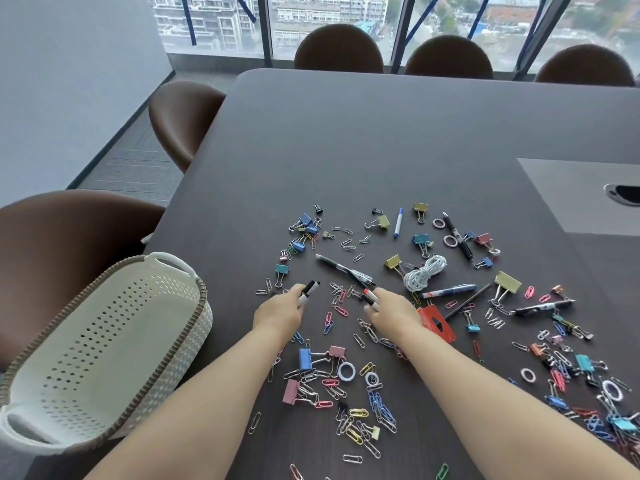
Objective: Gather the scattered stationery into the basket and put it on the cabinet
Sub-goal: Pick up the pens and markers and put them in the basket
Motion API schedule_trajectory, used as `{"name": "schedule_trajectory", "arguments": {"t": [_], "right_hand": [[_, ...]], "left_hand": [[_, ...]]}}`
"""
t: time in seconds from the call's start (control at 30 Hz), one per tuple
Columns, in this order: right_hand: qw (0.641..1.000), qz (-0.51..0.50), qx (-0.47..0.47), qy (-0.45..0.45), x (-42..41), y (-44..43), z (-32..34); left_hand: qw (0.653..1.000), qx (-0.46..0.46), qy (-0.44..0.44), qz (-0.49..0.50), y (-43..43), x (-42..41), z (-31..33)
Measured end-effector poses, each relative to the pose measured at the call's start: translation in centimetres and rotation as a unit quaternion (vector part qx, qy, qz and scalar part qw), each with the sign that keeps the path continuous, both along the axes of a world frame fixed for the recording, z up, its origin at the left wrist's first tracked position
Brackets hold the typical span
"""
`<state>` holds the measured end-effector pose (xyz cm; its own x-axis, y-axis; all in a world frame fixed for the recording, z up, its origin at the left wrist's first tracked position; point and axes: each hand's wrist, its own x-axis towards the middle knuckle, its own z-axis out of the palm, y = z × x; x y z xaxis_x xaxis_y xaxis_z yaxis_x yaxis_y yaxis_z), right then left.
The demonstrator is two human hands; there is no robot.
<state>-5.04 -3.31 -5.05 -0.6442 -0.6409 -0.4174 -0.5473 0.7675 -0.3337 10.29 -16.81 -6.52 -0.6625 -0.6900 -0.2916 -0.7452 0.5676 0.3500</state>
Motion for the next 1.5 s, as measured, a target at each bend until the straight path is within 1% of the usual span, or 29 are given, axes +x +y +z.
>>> {"name": "schedule_trajectory", "arguments": {"t": [0.13,0.27,0.33,0.43,0.57,0.67,0.73,0.9,1.0,1.07,1.2,1.27,1.37,1.5], "right_hand": [[0.999,-0.019,-0.035,0.007,-2.9,2.2,0.3],[0.991,-0.102,-0.082,0.013,-6.9,4.4,0.6],[0.989,-0.124,-0.072,0.031,-9.0,5.3,0.7],[0.993,-0.105,-0.025,0.054,-11.4,6.2,0.5],[0.997,-0.052,0.013,0.061,-13.3,6.4,-0.4],[0.998,-0.002,0.035,0.054,-14.1,6.3,-1.1],[0.998,0.007,0.049,0.039,-14.3,6.3,-1.5],[0.997,0.02,0.058,0.039,-14.3,6.5,-2.4],[0.994,0.062,0.056,0.07,-14.4,7.0,-2.4],[0.993,0.071,0.042,0.086,-14.5,7.4,-2.1],[0.998,0.02,0.014,0.058,-14.8,8.4,-1.1],[0.999,0.027,0.024,0.032,-15.0,8.9,-0.9],[0.998,0.04,0.039,-0.015,-15.1,10.2,-0.5],[0.993,0.087,0.073,-0.027,-14.9,11.5,-0.9]], "left_hand": [[0.999,-0.016,-0.009,-0.032,0.7,-2.7,0.2],[0.996,-0.058,-0.023,-0.057,1.1,-5.5,0.8],[0.994,-0.074,-0.017,-0.075,0.9,-6.9,0.7],[0.991,-0.073,-0.015,-0.108,0.7,-9.1,0.1],[0.987,-0.066,-0.053,-0.139,0.3,-11.3,-1.0],[0.985,-0.056,-0.085,-0.137,-0.1,-12.0,-1.3],[0.986,-0.059,-0.093,-0.125,-0.1,-12.0,-1.4],[0.989,-0.063,-0.085,-0.105,0.4,-11.7,-2.1],[0.986,-0.082,-0.098,-0.106,1.1,-11.4,-2.3],[0.985,-0.101,-0.099,-0.103,1.8,-11.4,-2.2],[0.984,-0.114,-0.09,-0.102,3.4,-11.8,-1.2],[0.984,-0.115,-0.087,-0.107,4.3,-12.2,-0.7],[0.994,-0.064,-0.049,-0.078,5.9,-12.7,-0.3],[0.997,-0.036,0.006,-0.063,7.7,-12.8,-0.2]]}}
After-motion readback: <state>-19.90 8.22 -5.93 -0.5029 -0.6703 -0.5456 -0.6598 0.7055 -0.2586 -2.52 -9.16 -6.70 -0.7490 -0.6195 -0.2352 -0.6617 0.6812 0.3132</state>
